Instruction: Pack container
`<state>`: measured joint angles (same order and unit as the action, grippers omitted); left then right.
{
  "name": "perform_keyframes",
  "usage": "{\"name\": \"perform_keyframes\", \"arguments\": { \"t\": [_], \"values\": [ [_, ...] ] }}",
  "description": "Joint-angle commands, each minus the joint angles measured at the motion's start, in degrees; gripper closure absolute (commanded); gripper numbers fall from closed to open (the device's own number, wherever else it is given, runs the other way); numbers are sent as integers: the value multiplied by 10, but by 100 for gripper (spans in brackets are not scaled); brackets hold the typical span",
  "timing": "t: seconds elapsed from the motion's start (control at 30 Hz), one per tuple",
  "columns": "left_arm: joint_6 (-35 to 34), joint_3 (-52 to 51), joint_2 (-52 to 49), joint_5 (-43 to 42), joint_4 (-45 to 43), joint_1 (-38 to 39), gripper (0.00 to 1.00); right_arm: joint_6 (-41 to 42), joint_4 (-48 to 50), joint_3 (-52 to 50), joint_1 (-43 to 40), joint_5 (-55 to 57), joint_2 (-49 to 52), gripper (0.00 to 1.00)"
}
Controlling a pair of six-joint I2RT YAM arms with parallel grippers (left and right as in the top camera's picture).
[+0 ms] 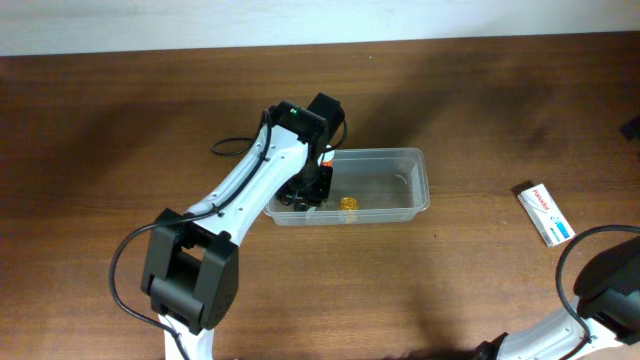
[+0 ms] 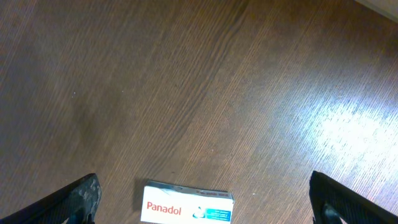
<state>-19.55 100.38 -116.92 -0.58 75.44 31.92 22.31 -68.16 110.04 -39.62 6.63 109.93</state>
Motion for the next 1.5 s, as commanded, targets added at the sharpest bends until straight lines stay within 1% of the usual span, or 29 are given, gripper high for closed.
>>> {"name": "perform_keyframes", "arguments": {
  "t": [0.0, 0.17, 0.47, 0.57, 0.67, 0.77, 0.8, 0.87, 0.9, 0.93, 1.0, 1.03, 1.13, 1.27, 1.37, 1.4, 1.47],
  "values": [
    [-1, 4, -1, 4, 2, 3, 62, 3, 0, 5, -2, 7, -7, 2],
    [3, 41, -1, 4, 14, 3, 62, 3, 0, 5, -2, 7, -7, 2],
    [14, 171, -1, 7, 62, 2, 62, 3, 0, 5, -2, 7, -7, 2],
    [14, 212, -1, 18, 74, -15, 62, 3, 0, 5, -2, 7, -7, 2],
    [14, 251, -1, 57, 91, -54, 62, 3, 0, 5, -2, 7, -7, 2],
    [14, 287, -1, 130, 115, -115, 62, 3, 0, 5, -2, 7, -7, 2],
    [14, 298, -1, 158, 121, -139, 59, 3, 0, 5, -2, 7, -7, 2],
    [14, 310, -1, 218, 125, -192, 48, 3, 0, 5, -2, 7, -7, 2],
    [14, 311, -1, 247, 125, -219, 44, 3, 0, 5, -2, 7, -7, 2],
    [14, 311, -1, 269, 125, -241, 37, 3, 0, 5, -2, 7, -7, 2],
    [14, 311, -2, 298, 120, -293, 7, 3, 0, 5, -2, 7, -7, 2],
    [14, 311, -3, 300, 117, -319, 1, 3, 0, 5, -2, 7, -7, 2],
    [14, 311, -3, 300, 116, -384, 1, 3, 0, 5, -2, 7, -7, 2],
    [13, 311, -3, 292, 116, -451, 1, 3, 0, 5, -2, 7, -7, 2],
    [12, 311, -3, 257, 116, -490, 1, 3, 0, 5, -2, 7, -7, 2],
    [11, 311, -3, 231, 116, -507, 1, 3, 0, 5, -2, 7, -7, 2],
    [11, 311, -3, 209, 116, -521, 1, 3, 0, 5, -2, 7, -7, 2]
  ]
}}
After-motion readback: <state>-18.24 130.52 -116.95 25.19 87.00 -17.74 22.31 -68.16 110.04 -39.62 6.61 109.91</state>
